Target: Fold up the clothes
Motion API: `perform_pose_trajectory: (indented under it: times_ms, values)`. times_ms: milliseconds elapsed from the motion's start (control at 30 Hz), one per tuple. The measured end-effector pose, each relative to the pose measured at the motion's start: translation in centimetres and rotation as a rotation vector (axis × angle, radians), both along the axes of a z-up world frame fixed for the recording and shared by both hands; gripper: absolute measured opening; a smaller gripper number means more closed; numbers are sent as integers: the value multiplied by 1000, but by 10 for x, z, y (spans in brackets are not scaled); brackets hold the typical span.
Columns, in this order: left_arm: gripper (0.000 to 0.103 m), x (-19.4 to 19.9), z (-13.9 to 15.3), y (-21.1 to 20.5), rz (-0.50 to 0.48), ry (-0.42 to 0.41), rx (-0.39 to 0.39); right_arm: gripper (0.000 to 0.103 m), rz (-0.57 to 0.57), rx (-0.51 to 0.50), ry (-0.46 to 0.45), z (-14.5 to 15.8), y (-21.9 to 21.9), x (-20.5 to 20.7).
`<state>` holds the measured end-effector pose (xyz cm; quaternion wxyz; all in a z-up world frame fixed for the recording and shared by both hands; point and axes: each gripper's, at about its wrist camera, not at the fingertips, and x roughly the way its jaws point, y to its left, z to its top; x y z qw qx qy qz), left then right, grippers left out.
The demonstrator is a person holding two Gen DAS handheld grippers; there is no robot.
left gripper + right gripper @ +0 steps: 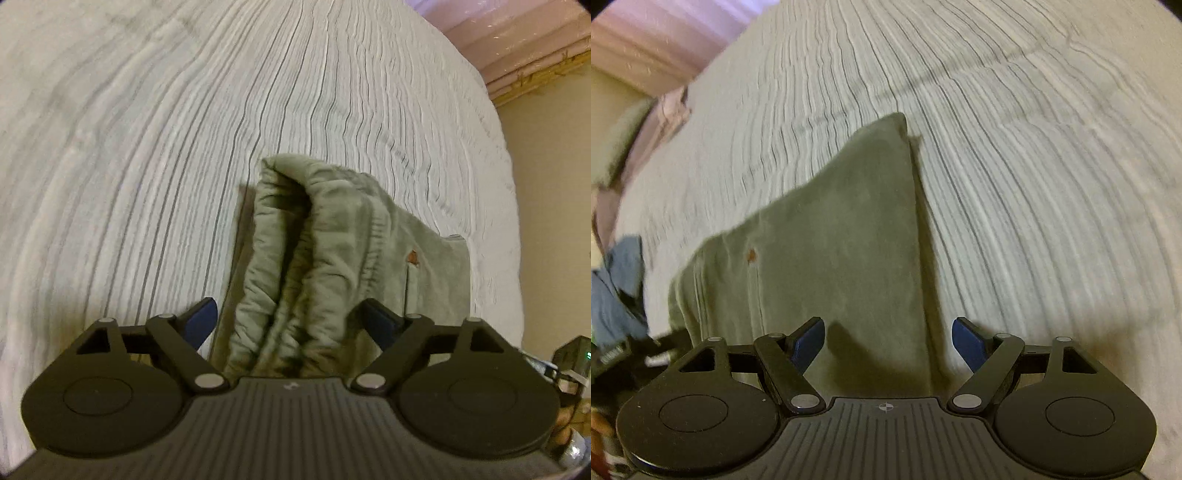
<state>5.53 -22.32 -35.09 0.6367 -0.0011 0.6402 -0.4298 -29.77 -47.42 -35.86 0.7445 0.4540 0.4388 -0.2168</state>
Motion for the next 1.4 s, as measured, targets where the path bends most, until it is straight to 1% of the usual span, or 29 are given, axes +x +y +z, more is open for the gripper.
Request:
perform_pose_trajectory:
  times_ms: [100,167,233,267,333,367,400,433,467,500,533,567,600,700,800,900,1000,1167,1300,1400]
  values:
    - [85,10,-19,8,24,100,-74,79,-23,30,-59,-16,-7,4]
    - [86,15,-28,14,26,129,-111,79,-38,78,-116,-26,-11,4]
    - [86,18,-35,18,30,167,-145,79,-65,151,-179,-37,-15,1]
    - [87,19,-38,19,41,183,-157,78,-81,186,-206,-42,-17,-1]
    - [87,21,-42,19,99,201,-176,78,-105,233,-243,-51,-18,-2]
    - [87,22,-44,18,117,208,-184,75,-105,231,-242,-52,-17,-1]
    - [85,22,-45,17,113,209,-183,65,-101,221,-233,-53,-17,1]
    - [76,22,-45,15,110,208,-178,62,-100,215,-226,-52,-16,2]
    - [73,22,-43,14,105,205,-173,55,-108,215,-225,-51,-15,0]
    - [65,22,-40,13,95,195,-166,49,-117,216,-223,-49,-14,-1]
    - [59,21,-36,11,87,186,-160,46,-123,216,-222,-47,-14,-2]
    - [58,20,-32,11,84,179,-155,39,-126,217,-220,-42,-13,-3]
    - [55,18,-27,10,82,171,-149,35,-129,218,-219,-38,-12,-4]
    - [52,11,-8,3,86,153,-133,30,-130,211,-215,-22,-11,-6]
    - [52,1,18,-15,66,135,-155,29,-142,207,-234,-4,-18,-16]
    - [52,-17,40,-51,24,117,-175,29,-180,207,-280,15,-42,-44]
    - [52,-43,48,-107,-37,121,-185,29,-237,197,-288,31,-79,-79]
    - [52,-91,34,-229,-164,156,-221,29,-342,125,-285,48,-153,-142]
    - [52,-124,23,-327,-256,162,-245,29,-454,71,-295,49,-221,-194]
    - [52,-146,12,-395,-304,162,-259,29,-514,32,-306,49,-271,-220]
